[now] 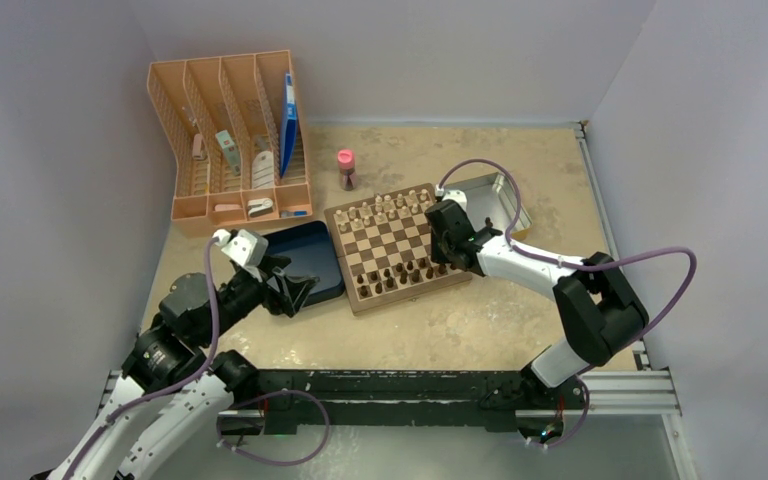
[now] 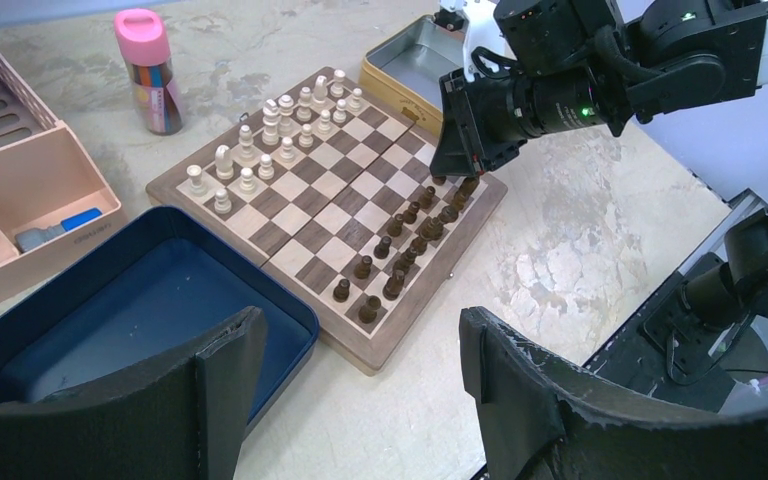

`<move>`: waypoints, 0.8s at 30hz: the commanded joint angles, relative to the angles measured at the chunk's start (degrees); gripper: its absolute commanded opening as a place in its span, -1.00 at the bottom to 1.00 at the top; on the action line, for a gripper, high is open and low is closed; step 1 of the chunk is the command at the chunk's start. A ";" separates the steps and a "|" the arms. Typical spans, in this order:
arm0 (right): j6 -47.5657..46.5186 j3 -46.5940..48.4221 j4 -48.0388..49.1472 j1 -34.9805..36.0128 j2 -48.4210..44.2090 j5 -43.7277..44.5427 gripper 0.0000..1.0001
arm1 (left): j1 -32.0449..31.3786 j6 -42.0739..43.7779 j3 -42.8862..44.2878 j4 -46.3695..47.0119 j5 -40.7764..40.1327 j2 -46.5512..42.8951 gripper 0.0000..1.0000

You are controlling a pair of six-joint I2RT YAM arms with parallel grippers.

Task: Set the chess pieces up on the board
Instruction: Move the chess piece to the chessboard.

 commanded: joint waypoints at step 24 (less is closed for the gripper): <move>0.19 0.28 -0.66 0.85 -0.28 -2.21 -0.69 | -0.14 -0.44 -0.23 1.60 -1.28 -0.72 0.42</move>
